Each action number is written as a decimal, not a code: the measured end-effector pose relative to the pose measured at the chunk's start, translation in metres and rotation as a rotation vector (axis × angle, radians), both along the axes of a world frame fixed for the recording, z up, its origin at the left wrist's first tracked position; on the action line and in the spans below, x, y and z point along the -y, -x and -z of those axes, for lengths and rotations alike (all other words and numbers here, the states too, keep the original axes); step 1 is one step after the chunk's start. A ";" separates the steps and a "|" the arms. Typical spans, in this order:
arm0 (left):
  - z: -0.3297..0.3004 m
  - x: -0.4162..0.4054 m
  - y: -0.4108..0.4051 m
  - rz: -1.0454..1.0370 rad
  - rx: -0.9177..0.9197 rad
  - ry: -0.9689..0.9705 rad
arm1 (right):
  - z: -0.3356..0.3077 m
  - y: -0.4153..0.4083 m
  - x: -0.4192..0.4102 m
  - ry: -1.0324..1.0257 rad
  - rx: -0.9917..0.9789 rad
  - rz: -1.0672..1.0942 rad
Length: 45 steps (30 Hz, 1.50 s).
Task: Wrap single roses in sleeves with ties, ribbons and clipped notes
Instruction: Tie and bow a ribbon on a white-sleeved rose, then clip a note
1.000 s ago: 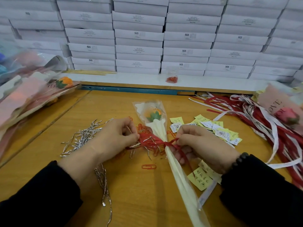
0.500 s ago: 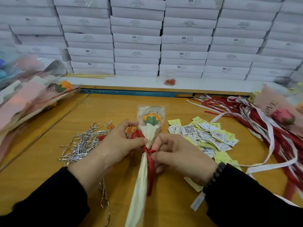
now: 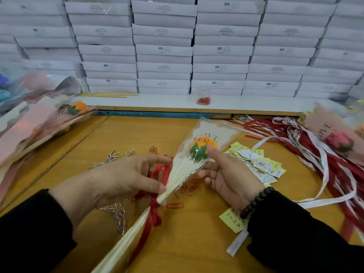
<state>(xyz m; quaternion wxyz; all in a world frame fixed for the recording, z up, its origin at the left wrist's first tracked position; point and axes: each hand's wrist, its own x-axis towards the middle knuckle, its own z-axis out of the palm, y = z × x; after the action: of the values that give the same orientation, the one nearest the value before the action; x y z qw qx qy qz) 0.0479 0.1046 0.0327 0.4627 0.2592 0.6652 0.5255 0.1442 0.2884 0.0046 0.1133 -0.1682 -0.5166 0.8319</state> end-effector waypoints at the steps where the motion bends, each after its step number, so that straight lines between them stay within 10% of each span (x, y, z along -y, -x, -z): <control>1: -0.002 0.002 0.003 0.075 -0.037 0.046 | 0.001 0.000 -0.001 0.007 0.000 0.006; 14: -0.002 -0.013 0.017 -0.100 -0.023 0.085 | 0.006 -0.008 0.021 -0.150 0.040 -0.307; 23: -0.003 0.004 0.018 0.140 -0.105 0.247 | 0.010 -0.001 0.008 -0.231 0.101 -0.101; 34: -0.007 -0.035 0.018 -0.279 -0.150 0.111 | 0.013 -0.008 0.022 -0.580 0.076 -0.421; 45: 0.015 -0.033 0.015 -0.421 -0.070 -0.084 | 0.005 -0.007 0.012 -0.551 0.122 -0.036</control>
<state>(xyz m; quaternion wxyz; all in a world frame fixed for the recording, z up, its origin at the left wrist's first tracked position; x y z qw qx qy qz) 0.0326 0.1378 0.0175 0.3080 0.1520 0.6978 0.6285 0.1508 0.2766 -0.0007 0.1085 -0.1718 -0.7321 0.6501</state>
